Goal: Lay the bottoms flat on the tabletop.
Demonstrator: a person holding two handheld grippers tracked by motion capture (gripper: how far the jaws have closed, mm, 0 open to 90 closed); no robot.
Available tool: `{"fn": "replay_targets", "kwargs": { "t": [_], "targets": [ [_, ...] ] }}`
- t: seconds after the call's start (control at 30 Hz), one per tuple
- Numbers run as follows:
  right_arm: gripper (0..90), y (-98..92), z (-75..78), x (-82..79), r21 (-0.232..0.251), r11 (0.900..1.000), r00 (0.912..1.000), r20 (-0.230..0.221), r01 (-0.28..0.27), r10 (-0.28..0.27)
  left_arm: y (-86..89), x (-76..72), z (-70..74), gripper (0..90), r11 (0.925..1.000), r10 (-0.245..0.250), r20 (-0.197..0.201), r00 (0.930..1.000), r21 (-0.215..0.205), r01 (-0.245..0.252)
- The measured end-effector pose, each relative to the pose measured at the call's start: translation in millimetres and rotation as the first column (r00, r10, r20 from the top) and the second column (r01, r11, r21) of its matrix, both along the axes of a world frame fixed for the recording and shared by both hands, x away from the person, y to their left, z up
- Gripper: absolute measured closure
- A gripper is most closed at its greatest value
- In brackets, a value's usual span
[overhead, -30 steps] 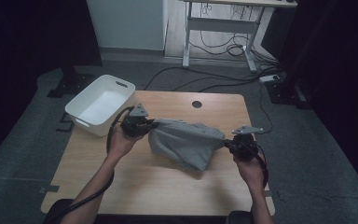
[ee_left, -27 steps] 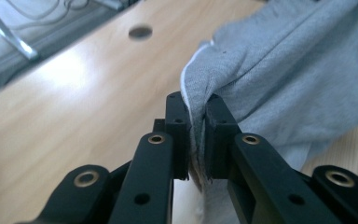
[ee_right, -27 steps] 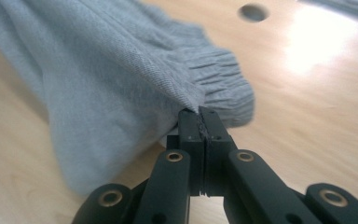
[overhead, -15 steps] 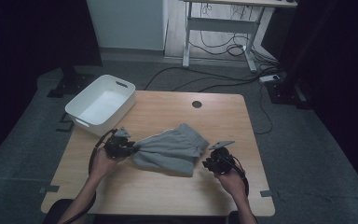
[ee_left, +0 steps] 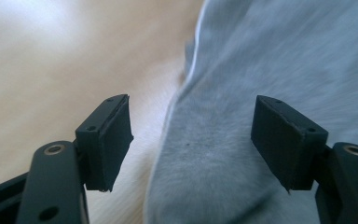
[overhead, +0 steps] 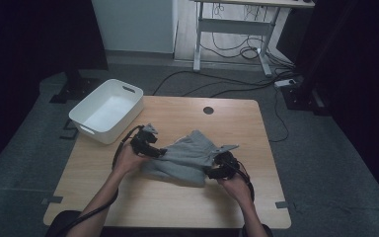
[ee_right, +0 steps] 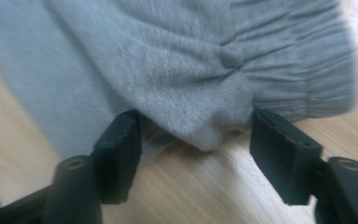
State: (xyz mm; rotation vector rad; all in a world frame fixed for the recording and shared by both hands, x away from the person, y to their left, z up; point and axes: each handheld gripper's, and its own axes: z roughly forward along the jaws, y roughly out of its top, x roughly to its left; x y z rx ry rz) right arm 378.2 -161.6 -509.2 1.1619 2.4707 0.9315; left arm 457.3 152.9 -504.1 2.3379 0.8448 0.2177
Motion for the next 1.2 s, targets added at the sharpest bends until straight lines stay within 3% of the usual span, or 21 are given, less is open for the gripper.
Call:
{"fn": "replay_targets", "kwargs": {
  "t": [0.07, 0.1, 0.17, 0.2, 0.23, 0.27, 0.33, 0.4, 0.47, 0.6, 0.7, 0.77, 0.83, 0.87, 0.9, 0.97, 1.0, 1.07, 1.13, 1.2],
  "targets": [
    [46.3, 2.4, -7.5, 2.4, -0.006, 1.000, 0.9999, 0.000, 0.011, -0.011, -4.4, 2.0, -14.2, 28.4, 0.9998, -0.005, -0.036, 0.9993, 0.019, 0.006],
    [57.1, 2.4, -11.6, 3.9, 0.002, 1.000, 0.9998, -0.007, 0.021, -0.021, -5.2, 1.5, -18.2, 30.5, 0.9998, -0.012, -0.049, 0.9987, 0.018, 0.013],
    [71.3, 1.1, -16.4, 5.8, 0.021, 0.999, 0.9995, -0.021, 0.024, -0.023, -7.1, -0.5, -23.3, 38.6, 0.9994, -0.021, -0.062, 0.9979, 0.027, 0.023],
    [80.2, 0.2, -18.4, 6.4, 0.026, 0.999, 0.9992, -0.030, 0.028, -0.027, -8.4, -3.2, -23.9, 43.7, 0.9989, -0.030, -0.048, 0.9984, 0.035, 0.032],
    [85.8, -1.5, -19.6, 6.6, 0.034, 0.999, 0.9990, -0.036, 0.028, -0.027, -9.8, -5.2, -22.5, 51.9, 0.9983, -0.042, -0.057, 0.9975, 0.039, 0.044],
    [88.5, -3.2, -19.3, 6.2, 0.050, 0.998, 0.9986, -0.040, 0.038, -0.036, -10.5, -5.9, -21.9, 62.6, 0.9979, -0.045, -0.062, 0.9970, 0.042, 0.048],
    [89.1, -5.9, -15.8, 4.7, 0.065, 0.997, 0.9985, -0.031, 0.046, -0.044, -14.1, -10.3, -18.5, 73.2, 0.9946, -0.067, -0.051, 0.9965, 0.076, 0.070],
    [89.4, -9.7, -6.5, 1.2, 0.075, 0.996, 0.9987, -0.009, 0.050, -0.049, -18.0, -17.0, -11.1, 77.2, 0.9895, -0.096, -0.017, 0.9952, 0.107, 0.097],
    [89.6, -15.4, 9.4, -3.4, 0.088, 0.994, 0.9978, 0.027, 0.059, -0.061, -18.5, -22.5, 0.1, 78.1, 0.9901, -0.115, 0.014, 0.9933, 0.083, 0.113],
    [89.7, -29.9, 53.0, -8.4, 0.100, 0.992, 0.9904, 0.110, 0.073, -0.084, -8.2, -29.3, 40.6, 78.5, 0.9926, -0.108, 0.091, 0.9900, -0.046, 0.112],
    [89.7, -35.8, 88.9, -3.2, 0.123, 0.989, 0.9809, 0.164, 0.085, -0.104, 7.7, -30.2, 75.7, 78.6, 0.9856, -0.041, 0.170, 0.9847, -0.155, 0.067],
    [89.5, -32.1, 106.0, 3.1, 0.146, 0.986, 0.9767, 0.187, 0.078, -0.105, 17.2, -27.5, 85.7, 78.6, 0.9831, 0.028, 0.204, 0.9786, -0.183, 0.010],
    [83.7, -19.5, 115.7, 16.0, 0.144, 0.988, 0.9806, 0.176, 0.062, -0.087, 25.5, -22.1, 82.9, 78.6, 0.9877, 0.091, 0.226, 0.9700, -0.145, -0.058],
    [75.4, -14.3, 115.2, 20.4, 0.132, 0.989, 0.9802, 0.176, 0.067, -0.090, 31.1, -17.1, 75.6, 78.3, 0.9879, 0.130, 0.219, 0.9670, -0.112, -0.107],
    [69.1, -8.5, 112.6, 25.3, 0.120, 0.990, 0.9768, 0.188, 0.080, -0.102, 37.7, -11.2, 65.1, 77.2, 0.9858, 0.161, 0.194, 0.9677, -0.079, -0.148],
    [56.8, -3.0, 102.8, 32.8, 0.110, 0.991, 0.9818, 0.165, 0.076, -0.094, 54.6, -2.1, 39.6, 68.5, 0.9748, 0.221, 0.145, 0.9645, -0.001, -0.223],
    [54.4, -2.8, 95.5, 33.3, 0.110, 0.991, 0.9844, 0.149, 0.077, -0.093, 60.3, -1.9, 33.2, 61.9, 0.9712, 0.236, 0.137, 0.9620, 0.001, -0.238],
    [49.6, -5.2, 84.7, 30.5, 0.092, 0.993, 0.9883, 0.130, 0.067, -0.079, 74.2, -4.8, 22.0, 52.3, 0.9652, 0.261, 0.112, 0.9587, -0.034, -0.259],
    [47.4, -10.6, 72.2, 26.4, 0.065, 0.996, 0.9916, 0.106, 0.066, -0.073, 78.3, -9.1, 19.9, 46.0, 0.9650, 0.262, 0.113, 0.9585, -0.048, -0.258],
    [45.0, -16.3, 58.0, 23.7, 0.043, 0.997, 0.9950, 0.070, 0.069, -0.072, 77.7, -14.6, 20.9, 41.1, 0.9697, 0.243, 0.125, 0.9619, -0.055, -0.238]
  ]
}}
